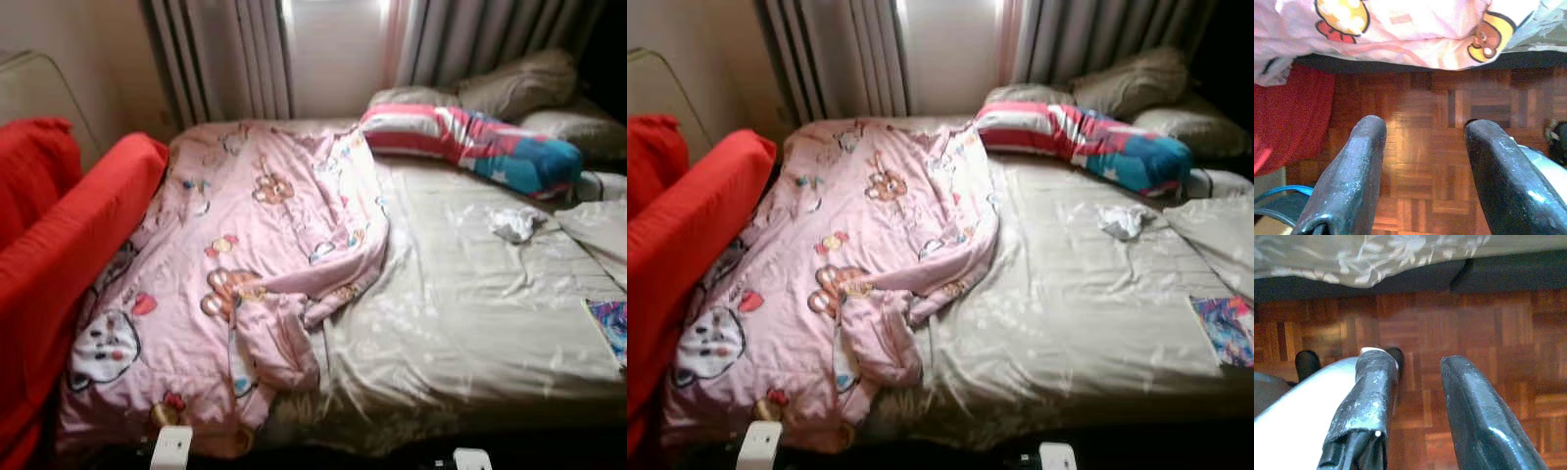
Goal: Clean up the room
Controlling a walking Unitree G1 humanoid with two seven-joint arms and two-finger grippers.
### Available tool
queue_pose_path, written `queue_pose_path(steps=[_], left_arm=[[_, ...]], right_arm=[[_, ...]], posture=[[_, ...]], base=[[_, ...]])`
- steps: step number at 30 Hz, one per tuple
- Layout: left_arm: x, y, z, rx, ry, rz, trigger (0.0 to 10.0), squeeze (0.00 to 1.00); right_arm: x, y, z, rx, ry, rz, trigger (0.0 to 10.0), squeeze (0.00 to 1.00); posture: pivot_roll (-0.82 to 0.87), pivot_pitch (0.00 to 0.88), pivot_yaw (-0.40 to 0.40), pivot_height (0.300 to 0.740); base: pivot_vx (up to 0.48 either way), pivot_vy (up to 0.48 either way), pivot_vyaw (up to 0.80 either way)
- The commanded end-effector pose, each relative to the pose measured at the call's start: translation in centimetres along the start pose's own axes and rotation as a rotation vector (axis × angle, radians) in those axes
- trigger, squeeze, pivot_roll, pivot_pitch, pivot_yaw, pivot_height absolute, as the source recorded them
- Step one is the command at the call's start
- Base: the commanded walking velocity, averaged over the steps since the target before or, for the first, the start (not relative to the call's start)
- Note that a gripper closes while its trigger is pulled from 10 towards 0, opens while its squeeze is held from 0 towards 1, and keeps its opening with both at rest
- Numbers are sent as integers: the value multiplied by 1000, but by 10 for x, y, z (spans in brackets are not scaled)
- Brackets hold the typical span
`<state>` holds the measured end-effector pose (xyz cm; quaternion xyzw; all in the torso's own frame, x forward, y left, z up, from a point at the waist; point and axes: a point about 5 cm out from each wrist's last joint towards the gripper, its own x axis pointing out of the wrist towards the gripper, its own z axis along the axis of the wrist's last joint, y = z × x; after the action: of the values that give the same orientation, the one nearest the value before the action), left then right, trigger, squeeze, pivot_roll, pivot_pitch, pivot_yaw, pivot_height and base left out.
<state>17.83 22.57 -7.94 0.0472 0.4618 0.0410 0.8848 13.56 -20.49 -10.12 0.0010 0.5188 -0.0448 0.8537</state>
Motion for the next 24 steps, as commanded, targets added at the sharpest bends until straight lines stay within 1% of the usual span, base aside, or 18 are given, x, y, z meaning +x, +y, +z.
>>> queue_pose_path(steps=[1,20,24], left_arm=[[-1,1,-4,6,11,4,10000,0],[-1,1,-5,9,12,4,10000,0],[-1,1,-4,23,13,4,10000,0]], right_arm=[[0,0,-1,-5,0,0,10000,0],[0,0,-2,-11,3,1,10000,0],[0,-1,-2,-13,2,1,10000,0]], posture=[[-97,0,32,740],[-93,0,29,740],[-91,0,27,740]], base=[[0,360,0],[0,357,0],[0,61,0]])
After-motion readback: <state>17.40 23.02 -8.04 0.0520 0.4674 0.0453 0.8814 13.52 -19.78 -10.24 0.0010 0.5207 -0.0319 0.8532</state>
